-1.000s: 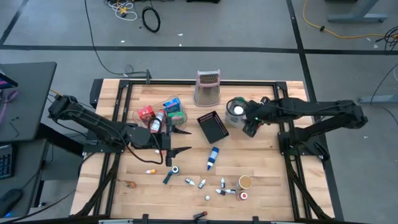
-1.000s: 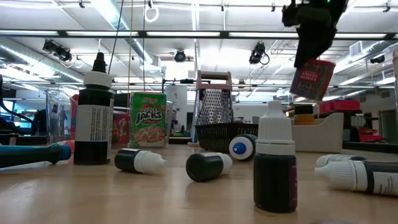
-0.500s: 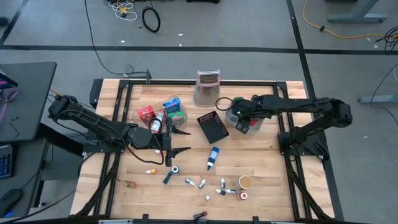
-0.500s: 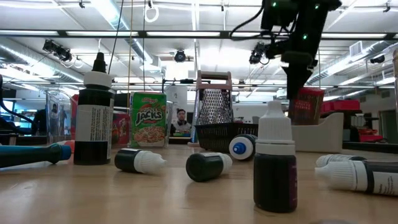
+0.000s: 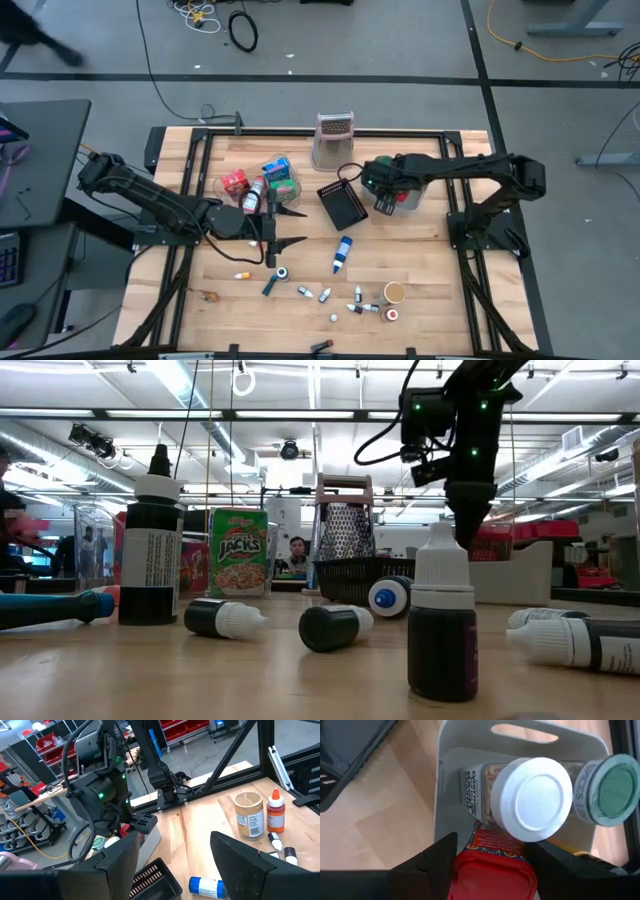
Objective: Pick & Place Kitchen Items
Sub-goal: Put the red seasoning can into the gray bin, then put the brown seasoning bottle into the gray bin
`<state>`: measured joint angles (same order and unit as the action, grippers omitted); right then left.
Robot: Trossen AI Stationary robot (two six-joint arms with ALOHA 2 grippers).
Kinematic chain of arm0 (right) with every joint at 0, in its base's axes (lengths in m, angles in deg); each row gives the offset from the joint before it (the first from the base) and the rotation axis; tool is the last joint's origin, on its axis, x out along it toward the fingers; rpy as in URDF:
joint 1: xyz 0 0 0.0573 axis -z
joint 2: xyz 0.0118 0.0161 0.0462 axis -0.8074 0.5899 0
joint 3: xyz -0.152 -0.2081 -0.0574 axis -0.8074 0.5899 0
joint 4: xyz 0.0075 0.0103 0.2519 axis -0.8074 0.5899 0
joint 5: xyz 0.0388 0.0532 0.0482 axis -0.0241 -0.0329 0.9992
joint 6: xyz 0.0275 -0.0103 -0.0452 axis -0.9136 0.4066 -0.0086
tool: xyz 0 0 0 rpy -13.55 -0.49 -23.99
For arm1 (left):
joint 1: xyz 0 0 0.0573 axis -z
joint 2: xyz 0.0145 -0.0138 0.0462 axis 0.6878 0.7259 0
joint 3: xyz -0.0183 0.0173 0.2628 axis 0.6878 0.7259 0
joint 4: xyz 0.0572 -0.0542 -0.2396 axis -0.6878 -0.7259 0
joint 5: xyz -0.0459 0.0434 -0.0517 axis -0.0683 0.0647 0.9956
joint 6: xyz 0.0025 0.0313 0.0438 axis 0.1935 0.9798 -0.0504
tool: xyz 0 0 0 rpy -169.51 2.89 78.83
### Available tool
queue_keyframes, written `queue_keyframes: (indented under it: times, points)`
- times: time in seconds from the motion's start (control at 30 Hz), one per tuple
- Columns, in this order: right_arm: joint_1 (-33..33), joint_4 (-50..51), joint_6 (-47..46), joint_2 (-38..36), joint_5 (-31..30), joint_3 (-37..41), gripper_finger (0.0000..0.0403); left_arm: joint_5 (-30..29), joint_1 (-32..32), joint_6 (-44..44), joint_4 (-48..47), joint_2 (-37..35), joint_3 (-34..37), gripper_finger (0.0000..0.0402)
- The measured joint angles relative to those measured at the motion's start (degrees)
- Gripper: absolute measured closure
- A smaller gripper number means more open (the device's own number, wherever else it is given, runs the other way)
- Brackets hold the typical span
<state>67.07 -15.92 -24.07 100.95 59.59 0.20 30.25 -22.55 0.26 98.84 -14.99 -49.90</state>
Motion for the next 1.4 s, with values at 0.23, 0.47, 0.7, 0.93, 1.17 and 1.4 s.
queue_keyframes:
  times: [0.23, 0.47, 0.7, 0.93, 1.17, 1.4]
  points:
    - [1.8, -4.34, 5.16, 0.12, -0.37, 0.0, 0.0152, 0.0, 0.0, -0.07, -0.02, 0.0, 0.0, 0.015]
    - [2.92, -4.97, 6.59, 0.12, -0.39, 0.0, 0.0148, -0.02, 0.0, -0.09, -0.13, 0.0, 0.0, 0.015]
    - [2.66, -3.27, 6.57, 0.09, -0.38, -1.32, 0.0148, 0.0, 0.0, -0.09, -0.11, 0.0, 0.0, 0.015]
    - [1.26, 4.99, 2.91, 0.03, -0.19, -8.91, 0.0147, -0.01, 0.0, -0.09, -0.09, 0.0, 0.0, 0.015]
    - [-0.89, 13.41, -4.45, -0.25, 4.78, -16.95, 0.0147, 0.0, 0.0, -1.88, -0.09, 0.0, 0.0, 0.015]
    - [-7.3, 12.38, -6.29, -1.96, 17.39, -17.7, 0.0147, 0.02, 0.0, -3.07, -0.14, 0.87, 0.02, 0.015]
